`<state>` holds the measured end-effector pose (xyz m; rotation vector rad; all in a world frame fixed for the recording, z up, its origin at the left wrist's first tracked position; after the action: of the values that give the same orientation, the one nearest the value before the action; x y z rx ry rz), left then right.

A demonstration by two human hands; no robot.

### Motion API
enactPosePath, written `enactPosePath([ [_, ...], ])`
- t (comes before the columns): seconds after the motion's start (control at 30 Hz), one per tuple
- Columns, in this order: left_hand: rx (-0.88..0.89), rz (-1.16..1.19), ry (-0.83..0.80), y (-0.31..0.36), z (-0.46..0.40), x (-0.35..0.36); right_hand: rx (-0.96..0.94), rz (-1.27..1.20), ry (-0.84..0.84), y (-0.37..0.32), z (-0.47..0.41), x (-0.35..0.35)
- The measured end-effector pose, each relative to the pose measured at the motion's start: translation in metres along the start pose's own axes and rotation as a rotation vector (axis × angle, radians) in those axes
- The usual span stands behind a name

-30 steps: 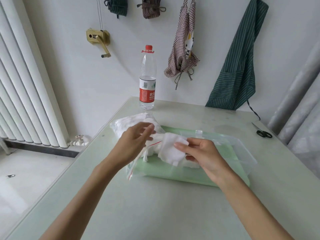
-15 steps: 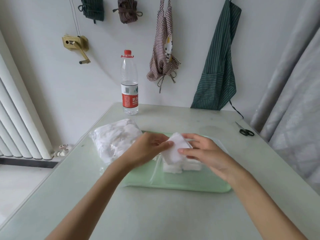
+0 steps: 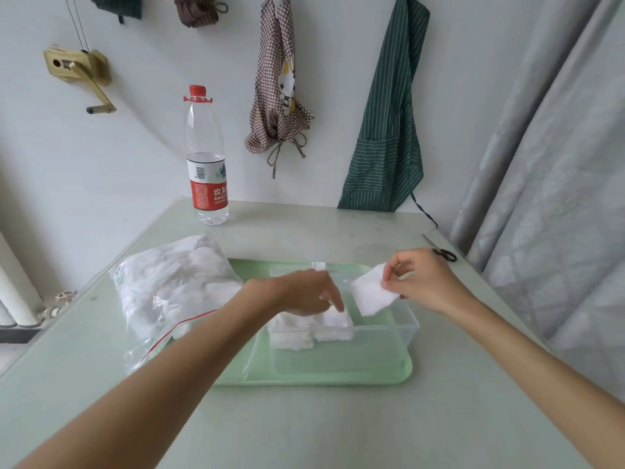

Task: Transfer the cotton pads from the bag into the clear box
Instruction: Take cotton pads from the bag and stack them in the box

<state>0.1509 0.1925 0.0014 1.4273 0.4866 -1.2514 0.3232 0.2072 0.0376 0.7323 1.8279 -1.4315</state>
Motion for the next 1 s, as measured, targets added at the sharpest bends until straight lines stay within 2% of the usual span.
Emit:
enactPosePath([
  [0.07, -0.043, -0.135, -0.163, -0.009, -0.006, 0.017, -0.042, 0.158, -0.068, -0.004, -0.003, 0.013],
  [0.17, -0.058, -0.289, -0.253, -0.017, -0.01, 0.026, -0.037, 0.307, -0.119, -0.009, -0.008, 0.031],
  [0.3, -0.04, -0.346, -0.247, -0.021, -0.011, 0.028, 0.023, 0.384, -0.136, -0.007, -0.013, 0.051],
  [0.37, -0.045, -0.342, -0.24, -0.025, -0.015, 0.03, 0.008, 0.527, -0.196, -0.008, -0.013, 0.058],
  [0.6, 0.014, -0.377, -0.221, -0.014, -0.015, 0.029, -0.343, 1.137, -0.353, -0.025, -0.013, 0.066],
  [0.77, 0.034, -0.374, -0.201, -0.015, -0.013, 0.028, -0.522, 1.135, -0.457, -0.029, -0.017, 0.056],
  [0.87, 0.081, -0.387, -0.165, -0.011, -0.011, 0.027, -0.516, 1.038, -0.537, -0.033, -0.017, 0.054],
  [1.0, 0.066, -0.367, -0.181, -0.011, -0.013, 0.029, -0.504, 1.132, -0.653, -0.028, -0.014, 0.069],
])
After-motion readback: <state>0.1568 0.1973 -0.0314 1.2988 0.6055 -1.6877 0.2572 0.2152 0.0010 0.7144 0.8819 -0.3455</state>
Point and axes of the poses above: each hand's wrist, its own z-axis away from the middle knuckle, its own x-axis out of the palm, y = z × x, the point moved 5 cm from there along -z, towards the middle knuckle, and after that the axes turned 4 degrees about z, right-handed, at the moved point
